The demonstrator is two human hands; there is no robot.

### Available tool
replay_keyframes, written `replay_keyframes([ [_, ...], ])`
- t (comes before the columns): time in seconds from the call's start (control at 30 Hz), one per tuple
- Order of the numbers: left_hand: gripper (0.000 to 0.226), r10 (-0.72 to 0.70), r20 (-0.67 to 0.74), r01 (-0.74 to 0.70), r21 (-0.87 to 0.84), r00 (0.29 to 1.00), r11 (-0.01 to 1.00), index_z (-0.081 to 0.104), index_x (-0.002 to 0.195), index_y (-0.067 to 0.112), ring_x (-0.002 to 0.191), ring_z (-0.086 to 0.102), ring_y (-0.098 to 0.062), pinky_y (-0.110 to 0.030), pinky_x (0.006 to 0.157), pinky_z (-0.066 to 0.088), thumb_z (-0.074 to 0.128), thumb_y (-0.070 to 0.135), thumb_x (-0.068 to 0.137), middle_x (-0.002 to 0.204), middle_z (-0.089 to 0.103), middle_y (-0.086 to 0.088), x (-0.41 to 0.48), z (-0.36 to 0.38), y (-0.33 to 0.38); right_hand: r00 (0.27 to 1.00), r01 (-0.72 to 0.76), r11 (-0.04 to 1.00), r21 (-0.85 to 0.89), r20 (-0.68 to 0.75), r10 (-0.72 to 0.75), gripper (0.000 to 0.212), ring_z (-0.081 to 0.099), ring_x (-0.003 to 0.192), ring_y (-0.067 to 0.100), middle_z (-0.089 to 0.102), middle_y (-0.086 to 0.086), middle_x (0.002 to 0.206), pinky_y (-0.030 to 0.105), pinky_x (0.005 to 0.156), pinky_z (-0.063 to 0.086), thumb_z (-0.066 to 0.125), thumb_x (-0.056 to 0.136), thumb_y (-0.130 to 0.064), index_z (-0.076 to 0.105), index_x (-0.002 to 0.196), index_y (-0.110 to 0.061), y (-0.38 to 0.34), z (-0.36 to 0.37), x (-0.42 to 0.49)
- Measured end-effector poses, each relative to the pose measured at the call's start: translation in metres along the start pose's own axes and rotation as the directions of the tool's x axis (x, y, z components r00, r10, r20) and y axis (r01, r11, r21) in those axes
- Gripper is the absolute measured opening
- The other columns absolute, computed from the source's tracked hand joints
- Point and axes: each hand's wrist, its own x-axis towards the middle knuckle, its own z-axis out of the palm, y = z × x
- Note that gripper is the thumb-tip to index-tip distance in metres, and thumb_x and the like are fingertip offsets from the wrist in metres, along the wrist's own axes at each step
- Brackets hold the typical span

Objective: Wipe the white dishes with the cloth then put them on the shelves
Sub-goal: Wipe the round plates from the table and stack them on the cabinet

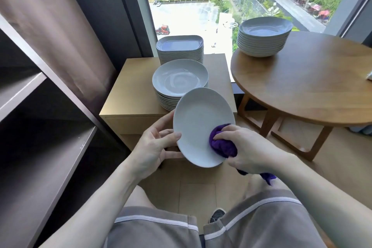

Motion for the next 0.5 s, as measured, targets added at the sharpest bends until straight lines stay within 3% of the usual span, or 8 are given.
replay_keyframes([
  [0.13,0.068,-0.016,-0.044,0.013,-0.089,0.999,0.996,0.047,0.153,0.033,0.112,0.073,-0.037,-0.052,0.081,0.062,0.073,0.017,0.092,0.132,0.070,-0.019,-0.001,0.002,-0.005,0.977,-0.056,0.996,0.065,-0.200,0.068,0.067,0.049,0.126,0.019,0.045,-0.012,0.145,0.030,0.098,0.048,0.075,0.080,-0.027,0.051,0.143,-0.033,0.010,-0.002,0.005],
  [0.27,0.057,-0.025,-0.143,-0.009,-0.229,0.989,0.973,0.051,0.150,0.024,0.116,0.070,-0.043,-0.052,0.084,0.062,0.069,0.014,0.096,0.135,0.069,-0.019,0.002,-0.001,-0.001,0.891,-0.004,0.977,0.213,-0.442,0.100,0.070,0.048,0.129,0.018,0.047,-0.009,0.145,0.033,0.103,0.048,0.079,0.078,-0.022,0.053,0.142,-0.026,0.012,-0.012,0.009],
  [0.4,0.044,-0.022,-0.251,-0.071,-0.353,0.968,0.933,0.054,0.145,0.015,0.118,0.069,-0.042,-0.050,0.085,0.063,0.060,0.010,0.102,0.134,0.069,-0.018,0.016,-0.002,0.016,0.798,0.042,0.940,0.339,-0.577,0.172,0.066,0.047,0.130,0.011,0.049,-0.013,0.143,0.015,0.103,0.034,0.071,0.073,-0.025,0.059,0.138,-0.027,0.010,-0.022,0.010],
  [0.5,0.040,-0.011,-0.339,-0.122,-0.366,0.941,0.923,0.053,0.145,0.011,0.110,0.073,-0.040,-0.046,0.079,0.064,0.053,0.006,0.106,0.129,0.072,-0.019,0.038,-0.002,0.039,0.780,0.057,0.921,0.385,-0.593,0.200,0.066,0.048,0.130,0.009,0.050,-0.016,0.140,0.009,0.099,0.030,0.065,0.071,-0.031,0.060,0.137,-0.029,0.009,-0.024,0.010],
])
